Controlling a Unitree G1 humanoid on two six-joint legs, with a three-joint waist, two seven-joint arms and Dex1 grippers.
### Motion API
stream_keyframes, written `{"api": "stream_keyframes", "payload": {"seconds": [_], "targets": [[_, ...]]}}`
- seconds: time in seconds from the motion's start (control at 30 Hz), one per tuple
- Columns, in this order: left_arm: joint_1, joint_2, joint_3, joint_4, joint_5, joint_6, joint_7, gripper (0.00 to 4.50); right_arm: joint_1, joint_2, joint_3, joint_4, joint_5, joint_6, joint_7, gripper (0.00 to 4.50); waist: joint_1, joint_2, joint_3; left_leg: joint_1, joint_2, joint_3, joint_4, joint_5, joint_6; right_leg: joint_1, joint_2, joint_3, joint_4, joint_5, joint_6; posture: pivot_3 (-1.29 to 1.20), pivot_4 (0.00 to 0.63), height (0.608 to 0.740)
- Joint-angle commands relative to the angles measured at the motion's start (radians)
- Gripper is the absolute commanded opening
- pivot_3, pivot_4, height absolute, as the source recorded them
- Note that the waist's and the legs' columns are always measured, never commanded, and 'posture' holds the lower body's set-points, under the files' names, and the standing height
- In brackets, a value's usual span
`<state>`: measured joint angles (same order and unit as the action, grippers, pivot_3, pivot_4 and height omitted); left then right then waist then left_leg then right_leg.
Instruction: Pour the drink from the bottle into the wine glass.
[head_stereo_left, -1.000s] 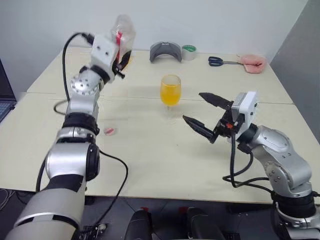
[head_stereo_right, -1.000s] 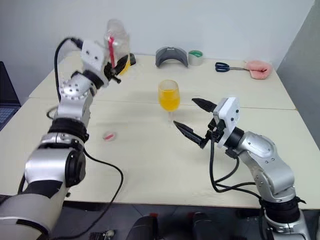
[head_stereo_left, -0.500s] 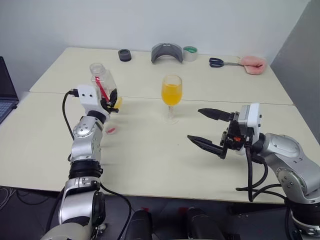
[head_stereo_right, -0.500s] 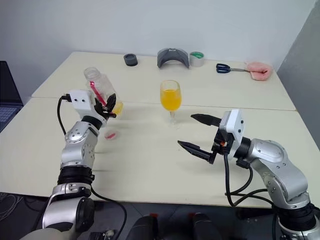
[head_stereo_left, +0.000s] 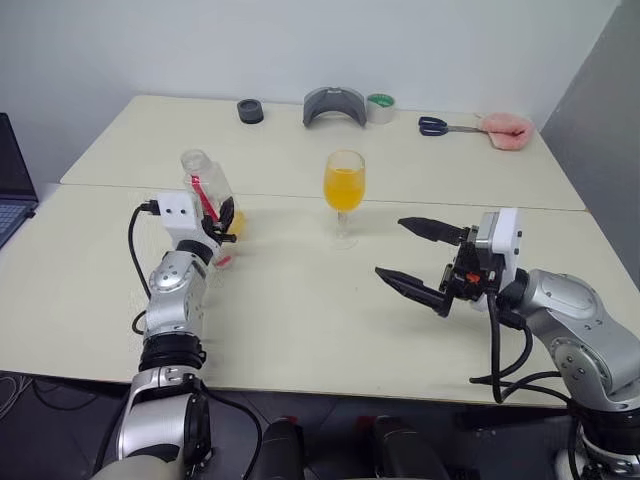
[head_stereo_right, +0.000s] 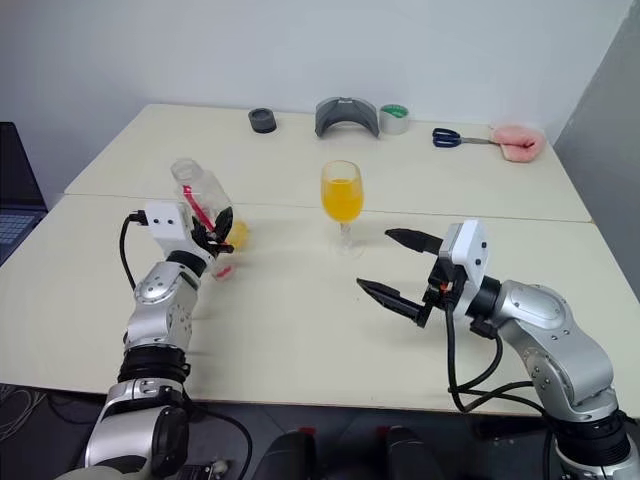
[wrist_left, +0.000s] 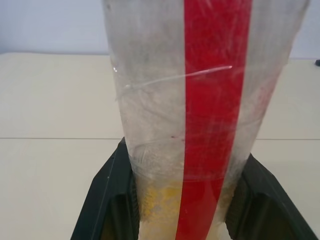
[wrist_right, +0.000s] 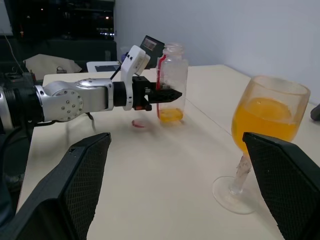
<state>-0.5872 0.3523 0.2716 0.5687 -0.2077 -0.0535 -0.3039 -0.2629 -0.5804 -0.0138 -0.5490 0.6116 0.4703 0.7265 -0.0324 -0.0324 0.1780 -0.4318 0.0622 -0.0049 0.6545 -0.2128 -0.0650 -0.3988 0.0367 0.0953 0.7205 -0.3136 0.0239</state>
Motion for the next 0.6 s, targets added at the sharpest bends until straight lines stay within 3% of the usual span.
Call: {"api": "stream_keyframes", "payload": {"seconds": [0.03, 0.13, 0.4, 0.6], "targets": [[-0.009, 0.006, -0.002, 0.000, 0.010, -0.041, 0.006, 1.67, -0.022, 0.007, -0.016, -0.042, 0.019, 0.012, -0.024, 4.50, 0.000, 0.000, 0.000, 0.000, 0.000, 0.000, 0.000, 0.000, 0.000, 0.000, 0.000, 0.000, 0.000, 0.000, 0.000, 0.00, 0.150, 0.740], [-0.011, 0.002, 0.000, 0.009, 0.005, -0.049, 0.005, 1.67, -0.027, 0.009, -0.012, -0.043, 0.017, 0.016, -0.028, 4.50, 0.000, 0.000, 0.000, 0.000, 0.000, 0.000, 0.000, 0.000, 0.000, 0.000, 0.000, 0.000, 0.000, 0.000, 0.000, 0.00, 0.150, 0.740], [-0.002, -0.007, 0.004, 0.000, -0.008, -0.043, -0.002, 4.31, -0.039, 0.020, -0.006, -0.042, 0.016, 0.029, -0.046, 4.50, 0.000, 0.000, 0.000, 0.000, 0.000, 0.000, 0.000, 0.000, 0.000, 0.000, 0.000, 0.000, 0.000, 0.000, 0.000, 0.00, 0.150, 0.740], [0.074, -0.005, -0.003, -0.119, -0.011, 0.031, 0.008, 4.47, -0.001, 0.006, -0.029, -0.058, 0.017, 0.037, -0.056, 4.50, -0.001, 0.000, 0.000, 0.000, 0.000, 0.000, 0.000, 0.000, 0.000, 0.000, 0.000, 0.000, -0.001, 0.000, 0.000, 0.00, 0.150, 0.740]]}}
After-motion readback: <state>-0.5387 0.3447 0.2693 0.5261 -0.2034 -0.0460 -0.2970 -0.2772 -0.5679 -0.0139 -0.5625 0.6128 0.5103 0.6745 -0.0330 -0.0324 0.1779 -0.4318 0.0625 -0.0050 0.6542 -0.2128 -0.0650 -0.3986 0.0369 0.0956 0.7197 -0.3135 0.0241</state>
